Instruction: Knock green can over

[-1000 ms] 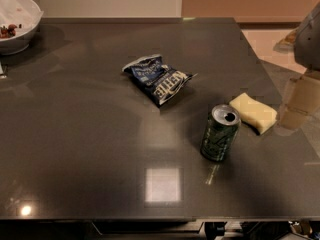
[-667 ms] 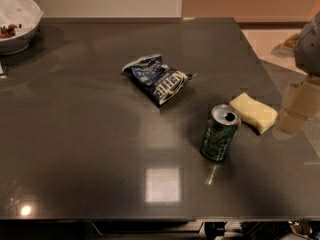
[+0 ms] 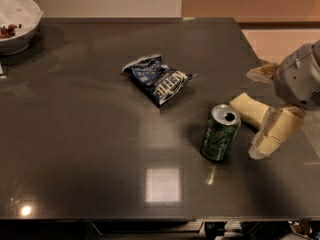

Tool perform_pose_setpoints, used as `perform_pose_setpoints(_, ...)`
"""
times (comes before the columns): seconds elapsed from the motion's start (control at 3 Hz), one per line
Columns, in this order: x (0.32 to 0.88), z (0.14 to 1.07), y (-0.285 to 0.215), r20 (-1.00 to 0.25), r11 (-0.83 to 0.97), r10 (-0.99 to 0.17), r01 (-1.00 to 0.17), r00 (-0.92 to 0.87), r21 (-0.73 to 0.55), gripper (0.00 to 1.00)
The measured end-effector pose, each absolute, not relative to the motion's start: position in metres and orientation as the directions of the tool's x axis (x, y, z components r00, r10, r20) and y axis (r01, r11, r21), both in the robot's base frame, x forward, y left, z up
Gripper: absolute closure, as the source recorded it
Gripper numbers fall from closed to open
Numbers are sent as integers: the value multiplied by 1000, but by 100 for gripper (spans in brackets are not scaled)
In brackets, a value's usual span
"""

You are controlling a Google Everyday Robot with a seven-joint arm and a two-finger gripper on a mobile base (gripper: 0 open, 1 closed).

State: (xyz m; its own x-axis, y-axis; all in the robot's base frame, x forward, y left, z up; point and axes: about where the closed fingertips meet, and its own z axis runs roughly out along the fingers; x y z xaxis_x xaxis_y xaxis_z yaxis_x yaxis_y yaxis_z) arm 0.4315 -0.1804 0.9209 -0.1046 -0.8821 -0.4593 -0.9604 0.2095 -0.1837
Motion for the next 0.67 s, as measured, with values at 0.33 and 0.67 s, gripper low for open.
perform_pose_setpoints(0.33,434,906,-166,-553,196,-830,-966,-73,-167,0)
perform_pose_setpoints(0.67,434,896,-152,-644,178,-763,-974,-47,-140,0)
